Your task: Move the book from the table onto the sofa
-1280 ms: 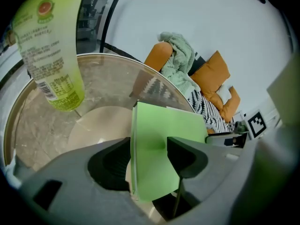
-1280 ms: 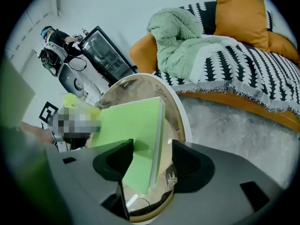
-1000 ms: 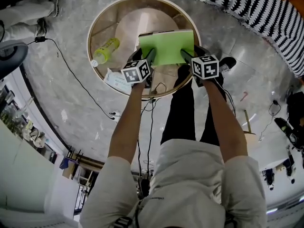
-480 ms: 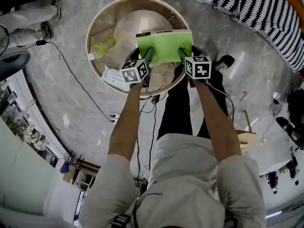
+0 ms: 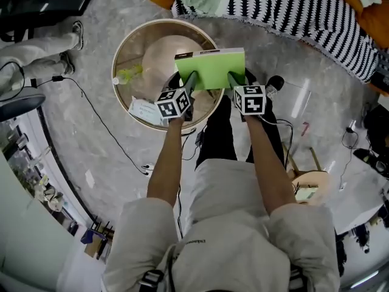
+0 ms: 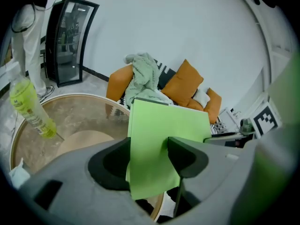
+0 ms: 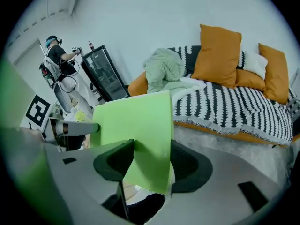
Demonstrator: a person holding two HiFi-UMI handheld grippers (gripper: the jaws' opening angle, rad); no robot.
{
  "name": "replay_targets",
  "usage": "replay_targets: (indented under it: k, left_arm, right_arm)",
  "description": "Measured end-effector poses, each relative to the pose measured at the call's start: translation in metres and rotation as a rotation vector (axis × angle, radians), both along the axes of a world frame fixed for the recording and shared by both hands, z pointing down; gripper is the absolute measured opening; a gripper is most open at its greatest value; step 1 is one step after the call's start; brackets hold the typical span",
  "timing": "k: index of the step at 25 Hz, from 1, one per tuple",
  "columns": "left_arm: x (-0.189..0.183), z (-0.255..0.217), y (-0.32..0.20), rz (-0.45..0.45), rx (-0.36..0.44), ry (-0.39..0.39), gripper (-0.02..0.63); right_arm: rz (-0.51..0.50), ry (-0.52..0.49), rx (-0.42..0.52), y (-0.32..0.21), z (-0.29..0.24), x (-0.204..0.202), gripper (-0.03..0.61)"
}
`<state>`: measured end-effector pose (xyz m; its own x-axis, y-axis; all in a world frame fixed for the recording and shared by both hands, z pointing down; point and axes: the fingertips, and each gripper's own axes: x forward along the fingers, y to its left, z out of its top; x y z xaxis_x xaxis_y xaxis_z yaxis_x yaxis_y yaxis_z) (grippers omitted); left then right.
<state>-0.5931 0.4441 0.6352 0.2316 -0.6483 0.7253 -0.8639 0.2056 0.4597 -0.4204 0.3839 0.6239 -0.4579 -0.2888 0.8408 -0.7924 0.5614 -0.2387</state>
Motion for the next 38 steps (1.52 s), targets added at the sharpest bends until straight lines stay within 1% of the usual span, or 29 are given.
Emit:
replay_targets:
  k: [3,6,11,15,20,23,25,27,30,34,38]
  left_arm:
    - [0.018,-0.026,-0.012,0.023,0.04,-0.019,0.247]
    - [0.04,-0.062,-0.03,0.048,0.08,-0.043,0.247]
    - [0.089,-0.122,-0.067,0.091,0.122,-0.103,0.247]
    - [0.119,-0.152,-0.097,0.067,0.136,-0.122,0.248]
    - [0.148,-0.197,-0.135,0.047,0.202,-0.156,0.247]
    - [0.17,-0.21,-0.155,0.055,0.217,-0.181,0.247]
    - [0.191,-0.213,-0.167,0.068,0.213,-0.19,0.247]
    - [0.209,-0.221,-0.185,0.091,0.223,-0.21,0.247]
    - [0.238,-0.237,-0.217,0.139,0.253,-0.243,0.247]
    - [0.282,-0.261,-0.246,0.17,0.288,-0.26,0.247]
    - [0.319,-0.279,-0.28,0.164,0.324,-0.261,0.247]
  right_arm:
    - [0.012,-0.019,0.045,-0.008,-0.026,0.019,0.227]
    - [0.032,-0.053,0.087,-0.022,-0.06,0.042,0.227]
    - [0.077,-0.117,0.109,-0.052,-0.112,0.093,0.227]
    - [0.073,-0.151,0.17,-0.083,-0.143,0.123,0.227]
    - [0.088,-0.233,0.263,-0.126,-0.185,0.15,0.227]
    - [0.098,-0.265,0.283,-0.146,-0.195,0.173,0.227]
    - [0.107,-0.28,0.269,-0.158,-0.196,0.194,0.227]
    - [0.138,-0.32,0.263,-0.175,-0.201,0.214,0.227]
    - [0.178,-0.375,0.295,-0.202,-0.215,0.246,0.22]
    - [0.194,-0.391,0.332,-0.227,-0.237,0.291,0.216]
    - [0.191,-0.392,0.376,-0.262,-0.257,0.328,0.216]
